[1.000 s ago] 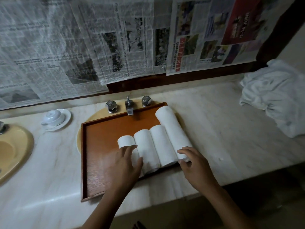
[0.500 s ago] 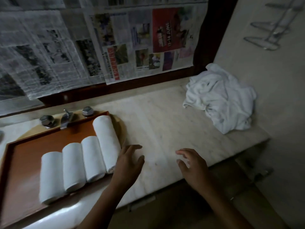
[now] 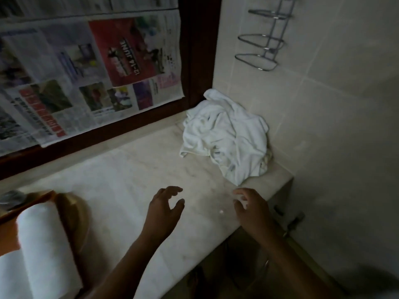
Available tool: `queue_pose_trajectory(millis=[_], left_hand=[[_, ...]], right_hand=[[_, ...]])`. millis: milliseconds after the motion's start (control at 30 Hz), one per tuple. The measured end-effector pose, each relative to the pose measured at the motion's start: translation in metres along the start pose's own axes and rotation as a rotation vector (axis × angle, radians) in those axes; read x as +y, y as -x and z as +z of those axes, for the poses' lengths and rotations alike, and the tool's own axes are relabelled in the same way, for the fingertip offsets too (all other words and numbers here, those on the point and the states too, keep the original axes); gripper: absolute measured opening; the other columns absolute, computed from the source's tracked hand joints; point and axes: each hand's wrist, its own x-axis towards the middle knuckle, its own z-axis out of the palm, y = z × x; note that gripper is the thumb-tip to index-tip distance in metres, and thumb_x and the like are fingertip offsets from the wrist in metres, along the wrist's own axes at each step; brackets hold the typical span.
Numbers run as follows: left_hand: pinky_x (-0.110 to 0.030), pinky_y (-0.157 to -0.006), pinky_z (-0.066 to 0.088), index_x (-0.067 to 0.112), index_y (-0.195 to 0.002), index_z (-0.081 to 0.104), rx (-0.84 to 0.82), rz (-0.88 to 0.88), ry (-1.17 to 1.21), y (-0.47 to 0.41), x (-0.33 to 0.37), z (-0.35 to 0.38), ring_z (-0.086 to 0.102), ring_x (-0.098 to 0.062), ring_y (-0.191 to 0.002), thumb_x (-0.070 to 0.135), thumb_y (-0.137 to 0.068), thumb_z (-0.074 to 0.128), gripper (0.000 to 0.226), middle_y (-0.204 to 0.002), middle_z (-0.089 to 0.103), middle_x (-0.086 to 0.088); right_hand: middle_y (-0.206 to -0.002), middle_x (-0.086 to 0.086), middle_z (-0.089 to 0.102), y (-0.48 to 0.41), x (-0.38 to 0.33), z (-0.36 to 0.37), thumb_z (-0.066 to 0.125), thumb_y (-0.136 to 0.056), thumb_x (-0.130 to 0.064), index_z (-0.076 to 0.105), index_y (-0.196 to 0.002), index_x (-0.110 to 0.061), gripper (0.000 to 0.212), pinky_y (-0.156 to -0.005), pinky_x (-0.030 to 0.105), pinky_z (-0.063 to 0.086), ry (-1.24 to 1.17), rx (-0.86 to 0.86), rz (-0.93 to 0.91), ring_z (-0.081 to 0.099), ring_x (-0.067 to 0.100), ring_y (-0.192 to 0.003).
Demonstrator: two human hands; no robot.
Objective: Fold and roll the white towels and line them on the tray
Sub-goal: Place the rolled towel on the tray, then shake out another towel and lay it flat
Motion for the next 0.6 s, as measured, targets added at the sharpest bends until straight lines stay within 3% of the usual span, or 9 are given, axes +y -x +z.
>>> queue_pose_trajectory(millis=[167, 333, 433, 500, 600], left_hand=[[-0.024, -0.083, 0.045, 0.027, -0.114, 0.071, -0.025, 0.015, 0.057, -0.07, 0.022, 0.036, 0.063, -0.009, -0.099, 0.017, -0.089, 0.075, 0.027, -0.105, 0.069, 0.008], [-0.029, -0.085, 0.054, 0.031, -0.108, 0.072, -0.066, -0.049, 0.117, -0.127, 0.032, 0.057, 0.068, -0.007, -0.097, 0.02, -0.092, 0.072, 0.02, -0.099, 0.073, 0.012], [-0.023, -0.083, 0.053, 0.031, -0.104, 0.073, -0.085, -0.09, 0.133, -0.148, 0.04, 0.066, 0.068, 0.001, -0.092, 0.018, -0.092, 0.071, 0.017, -0.093, 0.074, 0.013], [-0.011, -0.077, 0.046, 0.03, -0.102, 0.073, -0.089, -0.093, 0.13, -0.158, 0.045, 0.071, 0.066, 0.008, -0.089, 0.018, -0.093, 0.07, 0.016, -0.092, 0.074, 0.014], [-0.001, -0.069, 0.041, 0.032, -0.101, 0.073, -0.092, -0.111, 0.118, -0.167, 0.05, 0.075, 0.063, 0.012, -0.089, 0.02, -0.093, 0.07, 0.015, -0.092, 0.074, 0.014]], right_hand=[[-0.115, 0.002, 0.066, -0.08, 0.018, -0.019, 0.067, -0.092, -0.014, 0.066, -0.123, -0.019, 0.031, -0.092, 0.03, 0.048, 0.04, 0.044, 0.097, 0.062, 0.02, -0.108], [-0.136, 0.015, 0.059, -0.176, 0.059, -0.018, 0.066, -0.096, -0.024, 0.054, -0.139, -0.006, 0.048, -0.108, 0.044, 0.045, 0.037, 0.109, 0.243, 0.055, 0.033, -0.126], [-0.149, 0.025, 0.048, -0.23, 0.079, -0.018, 0.066, -0.096, -0.038, 0.039, -0.15, 0.003, 0.073, -0.115, 0.048, 0.037, 0.084, 0.141, 0.327, 0.046, 0.039, -0.137], [-0.153, 0.028, 0.041, -0.26, 0.086, -0.019, 0.064, -0.095, -0.049, 0.029, -0.154, 0.006, 0.088, -0.116, 0.05, 0.035, 0.164, 0.122, 0.354, 0.041, 0.042, -0.14], [-0.158, 0.026, 0.033, -0.292, 0.089, -0.019, 0.063, -0.095, -0.054, 0.026, -0.155, 0.005, 0.092, -0.115, 0.05, 0.036, 0.232, 0.097, 0.429, 0.036, 0.041, -0.144]])
